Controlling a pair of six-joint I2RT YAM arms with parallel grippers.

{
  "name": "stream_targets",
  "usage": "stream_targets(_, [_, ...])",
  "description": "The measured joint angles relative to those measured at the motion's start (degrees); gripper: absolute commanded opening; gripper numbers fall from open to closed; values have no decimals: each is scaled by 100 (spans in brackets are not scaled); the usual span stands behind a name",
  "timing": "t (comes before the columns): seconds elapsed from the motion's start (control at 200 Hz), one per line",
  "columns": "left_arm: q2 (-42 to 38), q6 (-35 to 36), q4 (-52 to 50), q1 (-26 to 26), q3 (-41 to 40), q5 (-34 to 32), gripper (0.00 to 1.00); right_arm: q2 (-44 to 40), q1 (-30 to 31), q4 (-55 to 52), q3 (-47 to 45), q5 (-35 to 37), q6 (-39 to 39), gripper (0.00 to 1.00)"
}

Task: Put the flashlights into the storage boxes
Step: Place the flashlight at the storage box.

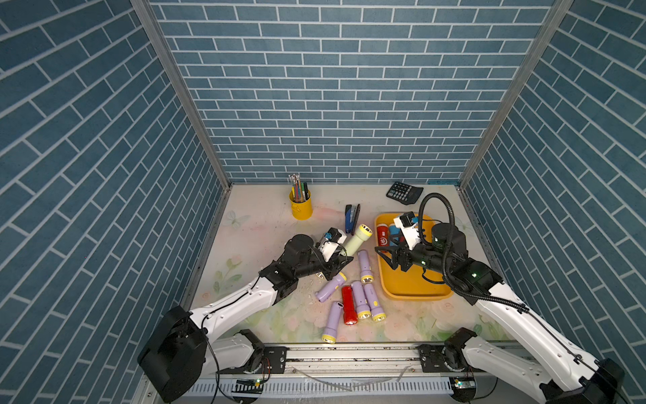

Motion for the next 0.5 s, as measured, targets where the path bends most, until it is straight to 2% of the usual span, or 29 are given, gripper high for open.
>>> stream_targets(0.105, [20, -396, 538, -31, -72, -225, 2, 155, 17, 573, -197, 72, 852, 64])
stream_targets(0.195, [90, -667, 935, -72, -74, -426, 2, 348, 181, 1108, -321, 170, 1416, 64])
stream_targets(0.37, [219, -999, 1434, -201, -74, -706, 2, 616, 785, 2155, -570, 396, 2000, 62])
stream_targets(0.5, [299, -1126, 1615, -278, -76, -817, 2, 892, 940, 2758, -570, 527, 2295, 60])
